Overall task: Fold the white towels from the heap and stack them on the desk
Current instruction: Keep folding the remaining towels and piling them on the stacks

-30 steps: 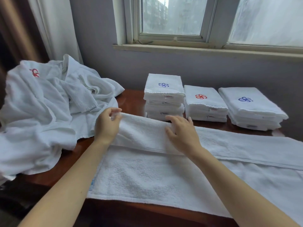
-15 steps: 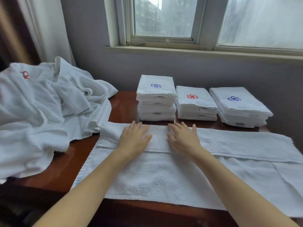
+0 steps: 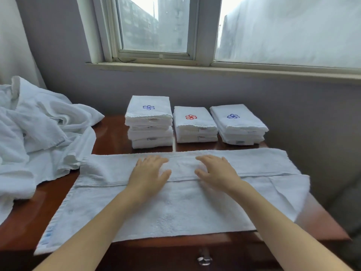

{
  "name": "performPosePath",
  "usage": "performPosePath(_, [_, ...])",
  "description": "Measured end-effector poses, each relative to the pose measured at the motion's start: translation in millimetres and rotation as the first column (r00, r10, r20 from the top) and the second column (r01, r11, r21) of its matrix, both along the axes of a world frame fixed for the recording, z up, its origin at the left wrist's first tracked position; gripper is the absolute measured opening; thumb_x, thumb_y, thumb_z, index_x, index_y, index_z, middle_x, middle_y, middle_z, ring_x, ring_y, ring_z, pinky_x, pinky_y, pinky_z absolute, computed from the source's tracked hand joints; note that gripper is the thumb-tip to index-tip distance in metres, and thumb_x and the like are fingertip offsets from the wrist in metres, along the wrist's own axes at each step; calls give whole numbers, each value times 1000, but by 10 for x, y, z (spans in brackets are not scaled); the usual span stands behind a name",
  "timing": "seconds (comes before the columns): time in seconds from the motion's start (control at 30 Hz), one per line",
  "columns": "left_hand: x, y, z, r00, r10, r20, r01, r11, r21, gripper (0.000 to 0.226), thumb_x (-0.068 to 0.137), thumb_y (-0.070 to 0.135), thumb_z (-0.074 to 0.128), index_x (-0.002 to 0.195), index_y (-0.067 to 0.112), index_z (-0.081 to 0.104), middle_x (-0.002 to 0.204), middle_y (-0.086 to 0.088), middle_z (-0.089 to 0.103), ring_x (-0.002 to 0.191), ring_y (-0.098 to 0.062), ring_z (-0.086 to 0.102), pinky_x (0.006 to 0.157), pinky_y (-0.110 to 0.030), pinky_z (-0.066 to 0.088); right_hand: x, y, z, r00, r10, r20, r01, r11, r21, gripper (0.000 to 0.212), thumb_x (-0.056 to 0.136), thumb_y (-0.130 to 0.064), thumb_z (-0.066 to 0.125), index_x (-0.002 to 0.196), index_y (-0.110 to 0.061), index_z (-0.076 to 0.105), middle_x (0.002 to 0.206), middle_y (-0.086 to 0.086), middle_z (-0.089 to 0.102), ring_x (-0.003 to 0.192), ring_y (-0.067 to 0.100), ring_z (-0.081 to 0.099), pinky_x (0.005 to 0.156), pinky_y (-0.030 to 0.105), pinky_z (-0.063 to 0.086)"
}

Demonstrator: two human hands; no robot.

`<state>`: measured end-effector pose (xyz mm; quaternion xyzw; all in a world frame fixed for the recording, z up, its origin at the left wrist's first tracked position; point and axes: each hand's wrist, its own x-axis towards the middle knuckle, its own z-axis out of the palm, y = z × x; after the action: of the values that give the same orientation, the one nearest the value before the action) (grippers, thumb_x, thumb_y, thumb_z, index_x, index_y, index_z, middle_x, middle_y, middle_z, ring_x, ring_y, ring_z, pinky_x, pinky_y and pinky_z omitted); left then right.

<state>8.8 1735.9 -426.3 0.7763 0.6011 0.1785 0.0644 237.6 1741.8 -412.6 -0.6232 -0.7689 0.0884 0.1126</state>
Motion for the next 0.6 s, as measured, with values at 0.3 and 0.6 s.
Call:
performPosePath(0.3, [986, -310, 45, 887, -447, 116, 444, 894, 48, 47, 90, 54, 58, 133, 35, 57, 141, 17, 47, 129, 1, 42, 102, -13, 33, 974, -556, 38, 971, -229, -64, 231, 973, 19, 45, 96, -33, 51, 140, -26, 50, 144, -4, 50, 130, 17, 46, 115, 43, 28])
performPosePath(0.6, [1192, -488, -132, 710, -674, -204, 596, 730, -335, 123, 51, 98, 52, 143, 59, -20, 149, 23, -41, 131, 1, -48, 107, -41, -32, 1542, -876, -38, 961, -211, -178, 214, 977, -1, 32, 100, -21, 42, 119, -22, 67, 127, -7, 55, 120, 12, 47, 107, 37, 35])
